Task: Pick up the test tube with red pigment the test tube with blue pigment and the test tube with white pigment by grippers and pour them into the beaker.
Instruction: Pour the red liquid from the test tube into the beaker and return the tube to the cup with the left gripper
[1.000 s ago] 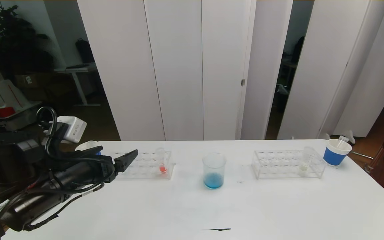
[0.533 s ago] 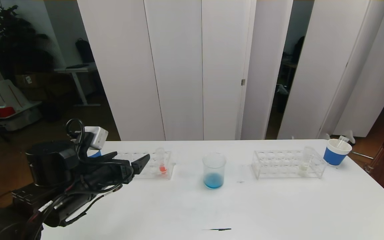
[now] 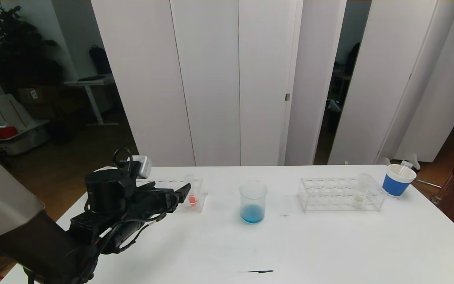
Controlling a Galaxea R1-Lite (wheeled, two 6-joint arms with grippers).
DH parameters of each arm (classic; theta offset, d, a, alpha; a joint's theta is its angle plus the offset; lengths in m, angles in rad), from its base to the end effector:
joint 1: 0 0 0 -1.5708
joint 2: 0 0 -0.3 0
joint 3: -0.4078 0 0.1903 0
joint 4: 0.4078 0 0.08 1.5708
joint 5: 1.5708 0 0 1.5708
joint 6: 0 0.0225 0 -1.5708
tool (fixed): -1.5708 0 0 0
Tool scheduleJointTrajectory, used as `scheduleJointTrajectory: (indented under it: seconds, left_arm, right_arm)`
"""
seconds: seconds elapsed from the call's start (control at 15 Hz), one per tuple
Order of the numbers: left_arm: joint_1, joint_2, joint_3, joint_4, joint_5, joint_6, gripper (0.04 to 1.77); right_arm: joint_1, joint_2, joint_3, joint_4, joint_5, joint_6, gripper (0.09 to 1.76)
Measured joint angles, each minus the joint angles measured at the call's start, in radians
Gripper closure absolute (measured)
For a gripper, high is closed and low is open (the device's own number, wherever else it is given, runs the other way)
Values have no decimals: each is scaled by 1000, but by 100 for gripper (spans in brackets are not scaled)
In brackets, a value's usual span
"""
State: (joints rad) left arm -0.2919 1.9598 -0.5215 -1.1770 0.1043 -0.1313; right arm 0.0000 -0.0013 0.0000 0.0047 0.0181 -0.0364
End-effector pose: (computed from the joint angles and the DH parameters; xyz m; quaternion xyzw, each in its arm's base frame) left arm 0.2981 -0.0871 0.0879 -0.0392 0.1335 -0.0843 0.9867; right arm -0.0229 0.0004 0.0750 -0.0182 0.0015 0.0091 0.9998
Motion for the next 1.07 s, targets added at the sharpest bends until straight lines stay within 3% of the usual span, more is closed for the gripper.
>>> scheduleJointTrajectory:
  seconds: [0.33, 1.07]
  left_arm:
    - [0, 90, -62, -8, 22, -50, 6]
    - [-68, 230, -217, -7, 180, -110, 6]
  right_arm:
    - [0, 0, 0, 0, 0, 0, 10]
    - [0, 0, 0, 0, 0, 0, 10]
